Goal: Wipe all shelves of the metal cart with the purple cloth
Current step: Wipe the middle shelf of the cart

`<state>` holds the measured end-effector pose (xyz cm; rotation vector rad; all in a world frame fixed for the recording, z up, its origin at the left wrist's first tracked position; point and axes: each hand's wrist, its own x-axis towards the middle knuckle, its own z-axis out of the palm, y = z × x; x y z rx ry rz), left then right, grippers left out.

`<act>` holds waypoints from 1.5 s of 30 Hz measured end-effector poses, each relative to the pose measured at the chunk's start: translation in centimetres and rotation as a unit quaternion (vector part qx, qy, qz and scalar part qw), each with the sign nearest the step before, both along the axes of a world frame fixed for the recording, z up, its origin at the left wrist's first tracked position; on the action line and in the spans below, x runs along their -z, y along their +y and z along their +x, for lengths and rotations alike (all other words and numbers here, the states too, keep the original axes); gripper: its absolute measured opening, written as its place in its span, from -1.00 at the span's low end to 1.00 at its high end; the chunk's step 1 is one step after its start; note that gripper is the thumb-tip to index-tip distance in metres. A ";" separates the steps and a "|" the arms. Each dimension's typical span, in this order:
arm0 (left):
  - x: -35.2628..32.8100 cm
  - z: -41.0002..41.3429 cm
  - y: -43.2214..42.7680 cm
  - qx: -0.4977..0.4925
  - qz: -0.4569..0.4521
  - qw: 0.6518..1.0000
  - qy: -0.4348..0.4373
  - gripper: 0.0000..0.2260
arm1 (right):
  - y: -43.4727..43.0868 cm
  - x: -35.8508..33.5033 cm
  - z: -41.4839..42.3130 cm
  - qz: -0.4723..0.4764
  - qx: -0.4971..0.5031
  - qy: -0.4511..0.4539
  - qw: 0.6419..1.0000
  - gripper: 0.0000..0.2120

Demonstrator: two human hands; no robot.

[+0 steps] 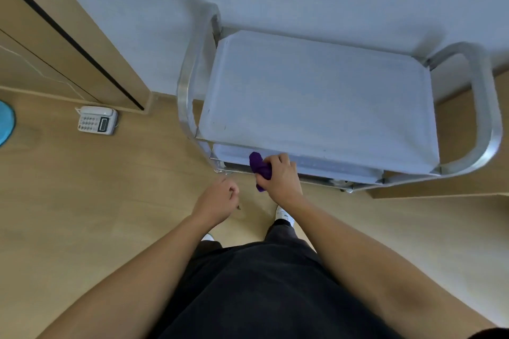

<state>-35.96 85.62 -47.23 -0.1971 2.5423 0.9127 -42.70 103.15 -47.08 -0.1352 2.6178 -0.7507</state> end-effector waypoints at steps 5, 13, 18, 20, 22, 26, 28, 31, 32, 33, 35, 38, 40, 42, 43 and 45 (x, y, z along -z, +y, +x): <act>1.3 3.1 -5.4 0.041 0.003 0.999 -0.013 -0.90 | -3.9 0.4 4.6 0.012 0.049 -0.008 0.999 -0.60; 1.8 3.4 -7.8 0.080 0.017 0.996 -0.019 -0.86 | -7.1 1.2 8.0 0.003 0.103 -0.002 0.995 -0.59; 5.0 0.9 -7.7 0.097 0.013 0.995 0.005 -0.89 | -6.9 5.6 6.4 0.011 0.124 0.000 0.992 -0.59; 7.4 -0.8 -7.7 0.107 0.004 0.994 0.034 -0.84 | -6.7 8.4 5.1 0.017 0.129 0.008 0.991 -0.59; 10.3 -2.4 -7.7 0.115 -0.014 0.992 0.059 -0.81 | -6.6 11.3 3.8 0.023 0.127 0.023 0.991 -0.59; 17.0 -5.5 -7.9 0.131 -0.058 0.983 0.111 -0.79 | -6.3 17.3 1.0 0.029 0.105 0.082 0.991 -0.62; 20.2 -7.0 -7.8 0.138 -0.078 0.976 0.149 -0.77 | -6.3 20.0 -0.8 0.039 0.089 0.112 0.989 -0.63; 24.2 -9.0 -7.4 0.157 -0.107 0.959 0.212 -0.76 | -6.6 23.5 -3.7 0.060 0.071 0.152 0.984 -0.62; 25.3 -9.5 -7.3 0.162 -0.117 0.952 0.233 -0.76 | -6.6 24.6 -4.7 0.069 0.071 0.165 0.981 -0.61; 26.2 -10.1 -7.3 0.165 -0.127 0.946 0.249 -0.76 | -6.6 25.5 -5.6 0.079 0.071 0.175 0.979 -0.61; 28.0 -11.0 -7.1 0.165 -0.148 0.937 0.271 -0.77 | -6.4 27.4 -7.2 0.104 0.067 0.182 0.976 -0.62; 30.0 -11.8 -7.2 0.144 -0.157 0.933 0.291 -0.81 | -6.4 29.9 -8.6 0.147 0.048 0.191 0.969 -0.61; 30.8 -12.1 -7.4 0.123 -0.150 0.928 0.318 -0.83 | -6.6 31.1 -8.7 0.163 0.032 0.231 0.959 -0.58; 31.2 -12.1 -7.5 0.108 -0.144 0.925 0.335 -0.85 | -7.3 31.8 -8.4 0.167 0.003 0.266 0.949 -0.53; 31.3 -12.0 -7.6 0.104 -0.142 0.922 0.344 -0.86 | -7.6 31.9 -8.3 0.167 -0.013 0.273 0.947 -0.51; 31.4 -11.9 -7.3 0.090 -0.147 0.917 0.361 -0.87 | -7.9 32.0 -8.4 0.151 -0.043 0.279 0.948 -0.50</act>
